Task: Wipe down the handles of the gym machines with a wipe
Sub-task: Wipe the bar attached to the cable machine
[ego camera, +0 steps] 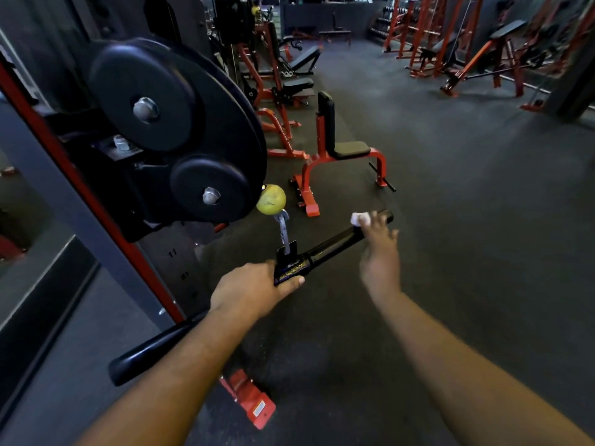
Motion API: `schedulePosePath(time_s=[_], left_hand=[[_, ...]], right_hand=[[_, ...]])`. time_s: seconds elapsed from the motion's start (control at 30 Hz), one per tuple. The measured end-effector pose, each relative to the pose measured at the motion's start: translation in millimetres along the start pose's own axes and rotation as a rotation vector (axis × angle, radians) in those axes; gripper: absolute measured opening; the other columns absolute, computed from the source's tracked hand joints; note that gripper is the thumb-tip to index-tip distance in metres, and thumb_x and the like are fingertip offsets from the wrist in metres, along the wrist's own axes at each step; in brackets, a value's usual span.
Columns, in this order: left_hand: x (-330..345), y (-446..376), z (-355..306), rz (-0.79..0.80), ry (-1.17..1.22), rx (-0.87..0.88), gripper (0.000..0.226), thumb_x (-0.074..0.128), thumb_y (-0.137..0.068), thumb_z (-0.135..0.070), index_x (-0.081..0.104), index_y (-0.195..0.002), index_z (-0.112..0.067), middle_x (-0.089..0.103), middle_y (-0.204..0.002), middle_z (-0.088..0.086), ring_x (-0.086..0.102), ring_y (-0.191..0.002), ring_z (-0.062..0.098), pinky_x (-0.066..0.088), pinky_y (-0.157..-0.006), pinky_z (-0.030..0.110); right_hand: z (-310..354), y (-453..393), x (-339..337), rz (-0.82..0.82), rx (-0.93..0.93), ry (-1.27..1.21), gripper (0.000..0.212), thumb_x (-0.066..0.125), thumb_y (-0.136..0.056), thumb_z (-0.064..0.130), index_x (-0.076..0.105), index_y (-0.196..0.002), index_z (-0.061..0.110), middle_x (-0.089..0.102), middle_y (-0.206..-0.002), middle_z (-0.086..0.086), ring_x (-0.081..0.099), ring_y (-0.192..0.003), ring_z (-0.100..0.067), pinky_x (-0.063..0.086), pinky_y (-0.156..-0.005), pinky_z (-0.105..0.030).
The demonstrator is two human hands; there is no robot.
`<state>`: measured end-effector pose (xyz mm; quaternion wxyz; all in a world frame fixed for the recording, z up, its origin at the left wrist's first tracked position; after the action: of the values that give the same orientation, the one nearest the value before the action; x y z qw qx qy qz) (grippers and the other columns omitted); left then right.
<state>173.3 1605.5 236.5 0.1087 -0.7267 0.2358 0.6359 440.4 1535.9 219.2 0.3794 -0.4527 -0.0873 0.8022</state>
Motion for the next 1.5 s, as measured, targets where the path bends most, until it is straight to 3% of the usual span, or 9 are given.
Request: schedulePosePath(time_s=[0.23,0.43,0.63,0.73,0.9,1.07,1.13,1.4,1.5], left_hand=[[-2.5,-5.1,0.3,-0.038,0.026,-0.027,0.067,0.038,-0.084,-0.09,0.059,-0.118,-0.035,0.058,-0.078,-0.011,0.063,-0.074,0.014,0.055,-0.066,0.033],[6.1,-2.0,-8.6,-0.018,0.09,-0.056,0.07,0.037,-0.086,-0.089,0.059,-0.118,-0.031,0.058,-0.078,-0.01,0.064,-0.078,0.016,0.055,-0.067,0.035],[6.8,-1.6,-5.8,-0.049,0.064,-0.128,0.07,0.036,-0.086,-0.089,0.059,-0.118,-0.031,0.059,-0.076,-0.009,0.065,-0.075,0.015,0.059,-0.07,0.036],[0.6,0.4,-3.2,-0.081,0.031,-0.171,0.067,0.038,-0.089,-0.085,0.058,-0.12,-0.029,0.051,-0.075,-0.011,0.061,-0.076,0.019,0.055,-0.067,0.034],[2.9,2.4,-0.4,-0.066,0.015,-0.208,0.07,0.036,-0.086,-0.089,0.057,-0.12,-0.032,0.065,-0.091,-0.003,0.067,-0.087,0.023,0.059,-0.074,0.039],[5.9,6.7,-5.2,-0.048,0.056,-0.208,0.065,0.037,-0.085,-0.09,0.055,-0.114,-0.034,0.063,-0.085,-0.007,0.066,-0.081,0.019,0.06,-0.074,0.04],[6.5,8.3,-6.0,-0.04,0.089,-0.213,0.057,0.039,-0.087,-0.087,0.052,-0.106,-0.035,0.062,-0.082,-0.007,0.065,-0.078,0.017,0.06,-0.073,0.04],[-3.7,12.1,0.2,-0.082,0.045,-0.17,0.07,0.042,-0.089,-0.084,0.053,-0.129,-0.027,0.06,-0.085,-0.007,0.062,-0.073,0.014,0.057,-0.064,0.036],[-3.0,20.5,10.6,-0.027,0.033,-0.119,0.086,0.043,-0.086,-0.086,0.036,-0.147,-0.025,0.061,-0.125,0.004,0.065,-0.102,0.025,0.056,-0.074,0.04]], right_hand=[[71.4,60.3,35.8,0.099,-0.338,-0.05,0.071,0.032,-0.085,0.005,0.035,-0.156,0.016,0.037,-0.16,-0.005,0.022,-0.153,-0.022,0.014,-0.124,-0.054],[-16.6,-44.1,8.5,0.019,0.086,-0.033,0.082,0.059,-0.085,-0.011,0.032,-0.157,0.016,0.029,-0.164,-0.004,0.018,-0.154,-0.023,0.017,-0.124,-0.051],[26.2,15.7,32.5,-0.076,0.193,-0.497,0.077,0.044,-0.086,-0.019,0.047,-0.151,0.022,0.05,-0.151,-0.008,0.049,-0.137,-0.013,0.032,-0.111,-0.013],[42.9,67.5,63.0,0.074,0.13,-0.611,0.065,0.056,-0.091,-0.004,0.049,-0.149,0.025,0.072,-0.114,-0.007,0.065,-0.097,-0.005,0.049,-0.091,-0.022],[-24.6,17.8,72.2,-0.015,0.468,-1.026,0.059,0.054,-0.101,0.031,0.033,-0.156,0.033,0.045,-0.155,0.005,0.05,-0.138,-0.022,0.044,-0.108,-0.061],[-35.5,-59.1,53.2,-0.105,0.647,-1.086,0.041,0.046,-0.104,0.009,0.052,-0.145,0.012,0.061,-0.131,0.003,0.064,-0.098,0.005,0.049,-0.087,-0.013],[-11.7,-47.1,55.9,-0.092,0.661,-1.067,0.036,0.052,-0.102,0.023,0.064,-0.134,0.014,0.064,-0.111,0.001,0.056,-0.079,0.0,0.046,-0.081,-0.02],[84.6,81.9,72.7,0.141,0.416,-1.035,0.041,0.052,-0.102,0.013,0.06,-0.14,0.026,0.061,-0.117,0.014,0.057,-0.106,0.002,0.045,-0.104,-0.025],[71.3,94.6,51.2,0.072,0.401,-0.878,0.048,0.048,-0.102,0.0,0.056,-0.144,0.022,0.059,-0.137,0.013,0.054,-0.129,-0.003,0.04,-0.114,-0.027]])
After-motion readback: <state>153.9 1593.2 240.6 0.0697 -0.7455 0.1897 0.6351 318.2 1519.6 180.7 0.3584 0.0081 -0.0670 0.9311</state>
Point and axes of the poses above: each hand's wrist, its own y-axis away from the middle knuckle, its own x-axis out of the palm, z = x × y, the point moved 9 cm from there along -y, towards the middle knuckle
